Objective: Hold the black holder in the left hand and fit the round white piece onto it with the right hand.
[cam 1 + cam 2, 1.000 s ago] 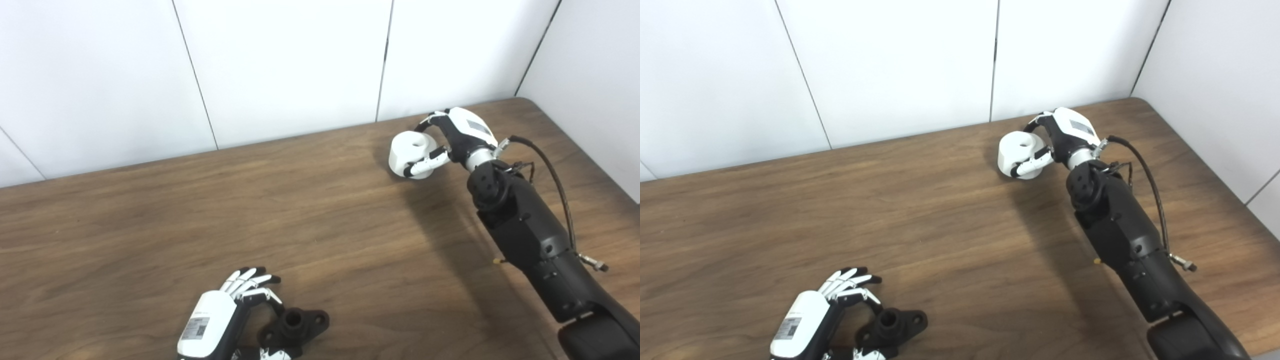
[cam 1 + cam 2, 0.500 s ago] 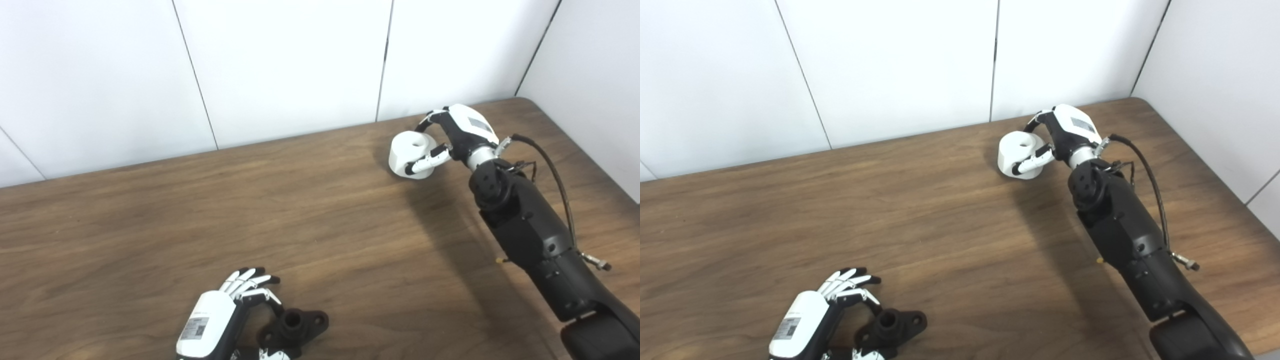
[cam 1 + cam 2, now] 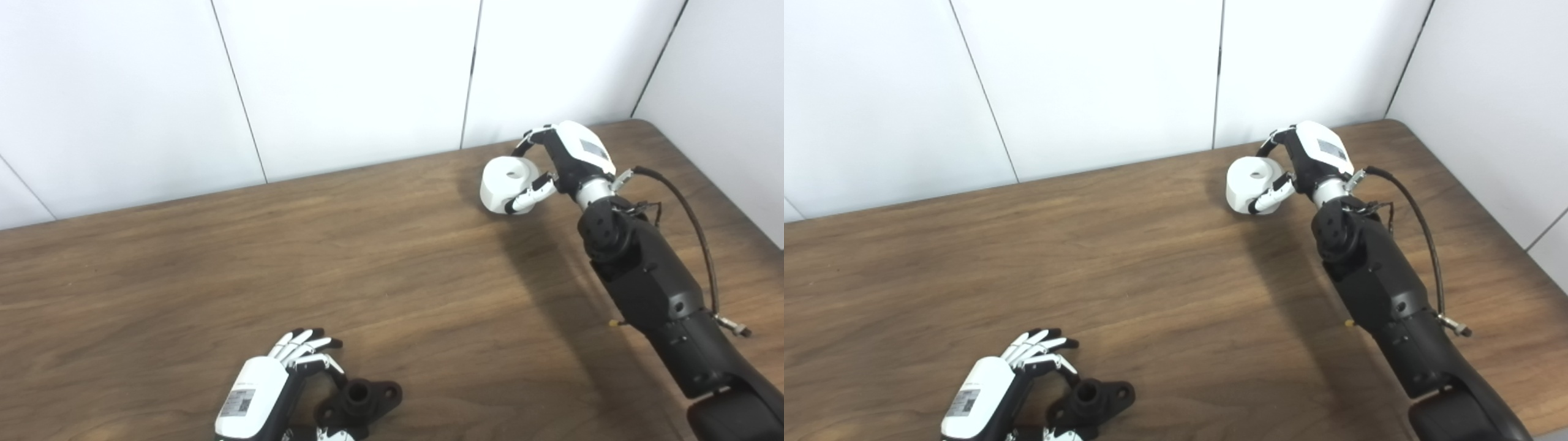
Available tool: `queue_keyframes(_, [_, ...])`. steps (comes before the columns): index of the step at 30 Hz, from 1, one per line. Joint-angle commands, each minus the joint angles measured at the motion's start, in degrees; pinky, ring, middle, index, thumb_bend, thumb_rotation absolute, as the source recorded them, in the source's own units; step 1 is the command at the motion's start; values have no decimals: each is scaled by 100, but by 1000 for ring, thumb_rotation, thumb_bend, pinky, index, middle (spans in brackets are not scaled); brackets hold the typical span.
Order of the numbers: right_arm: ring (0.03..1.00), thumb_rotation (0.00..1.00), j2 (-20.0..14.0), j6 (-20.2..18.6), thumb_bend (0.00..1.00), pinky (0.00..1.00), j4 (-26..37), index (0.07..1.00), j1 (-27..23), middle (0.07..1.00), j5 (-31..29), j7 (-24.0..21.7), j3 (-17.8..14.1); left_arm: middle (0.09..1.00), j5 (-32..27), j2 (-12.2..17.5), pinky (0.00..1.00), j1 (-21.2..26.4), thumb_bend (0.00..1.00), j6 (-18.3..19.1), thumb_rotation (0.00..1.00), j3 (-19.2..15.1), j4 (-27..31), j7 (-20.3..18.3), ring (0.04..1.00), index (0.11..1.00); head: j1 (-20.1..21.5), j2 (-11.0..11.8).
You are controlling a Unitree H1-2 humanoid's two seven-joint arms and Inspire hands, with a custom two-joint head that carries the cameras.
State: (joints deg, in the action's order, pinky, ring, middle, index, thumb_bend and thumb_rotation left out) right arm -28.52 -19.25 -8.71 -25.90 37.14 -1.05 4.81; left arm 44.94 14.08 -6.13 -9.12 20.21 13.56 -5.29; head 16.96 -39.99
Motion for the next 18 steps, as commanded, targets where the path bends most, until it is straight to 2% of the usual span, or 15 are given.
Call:
queue_keyframes(1, [928,129,-115,236,524,832,127,481,-164,820,-12,226,-95,809,81,90,920,-79,515,158,55,-22,25,-156,897,487,7,-1])
queue_keyframes(7, [939,130,-195,261,524,844,304,482,-87,822,-71,148,-86,810,90,69,919,-84,515,186,55,-19,53,-181,897,487,-21,-57])
queue_keyframes(11, [944,131,-276,94,524,843,798,482,22,823,-41,-139,-72,814,115,43,924,-68,515,243,56,5,89,-236,902,488,-138,-138])
queue_keyframes(18, [929,133,-507,-608,525,828,2720,482,428,831,107,-1466,92,809,149,-31,915,-19,516,356,55,49,130,-285,897,487,-319,-328])
